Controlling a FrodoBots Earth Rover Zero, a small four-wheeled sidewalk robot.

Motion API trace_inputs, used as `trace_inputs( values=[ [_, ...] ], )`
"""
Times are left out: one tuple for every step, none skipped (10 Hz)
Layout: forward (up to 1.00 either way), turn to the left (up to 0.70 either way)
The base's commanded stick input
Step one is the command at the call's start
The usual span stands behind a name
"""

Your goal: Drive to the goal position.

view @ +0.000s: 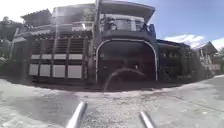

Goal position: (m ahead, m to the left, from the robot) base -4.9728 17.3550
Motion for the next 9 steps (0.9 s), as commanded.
trace_inputs(
  values=[
    [0.0, 0.95],
    [0.0, 0.95],
    [0.0, 0.95],
    [0.0, 0.95],
    [0.0, 0.95],
    [0.0, 0.95],
    [0.0, 0.95],
    [0.0, 0.95],
    [0.0, 0.95]
  ],
)
